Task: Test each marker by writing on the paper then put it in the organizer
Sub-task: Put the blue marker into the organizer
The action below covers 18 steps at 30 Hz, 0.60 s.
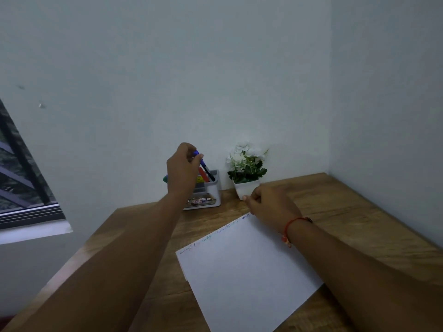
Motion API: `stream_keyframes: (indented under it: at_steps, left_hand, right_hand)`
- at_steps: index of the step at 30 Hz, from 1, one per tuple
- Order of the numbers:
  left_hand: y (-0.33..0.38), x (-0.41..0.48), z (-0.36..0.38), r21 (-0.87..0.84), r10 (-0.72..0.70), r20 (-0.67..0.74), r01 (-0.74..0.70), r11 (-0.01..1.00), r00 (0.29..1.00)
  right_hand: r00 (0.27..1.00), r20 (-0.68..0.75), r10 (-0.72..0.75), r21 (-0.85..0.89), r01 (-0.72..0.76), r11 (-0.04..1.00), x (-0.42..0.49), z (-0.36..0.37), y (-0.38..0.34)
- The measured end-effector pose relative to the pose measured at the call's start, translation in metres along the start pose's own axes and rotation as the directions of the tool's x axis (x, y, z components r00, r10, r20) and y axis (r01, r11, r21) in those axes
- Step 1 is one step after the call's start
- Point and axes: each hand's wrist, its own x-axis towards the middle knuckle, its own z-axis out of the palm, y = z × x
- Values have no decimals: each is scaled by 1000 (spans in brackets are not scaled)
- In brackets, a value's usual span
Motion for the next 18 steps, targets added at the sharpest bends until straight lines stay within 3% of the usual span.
stream_keyframes:
  at_steps: [5,14,18]
  left_hand:
    - [-11,-5,16,57,-45,114,38,998,992]
    - [-13,-13,15,244,38,254,-102,965,966]
    - [-10,-33,-1,210,64,294,-130,969,954]
  right_hand:
    - [1000,2,-11,-31,11,999,1,0,0]
    - [1000,9,-8,-43,8,999,-1,-3,-1]
    - [997,-81,6,-98,-14,995,4,-9,10]
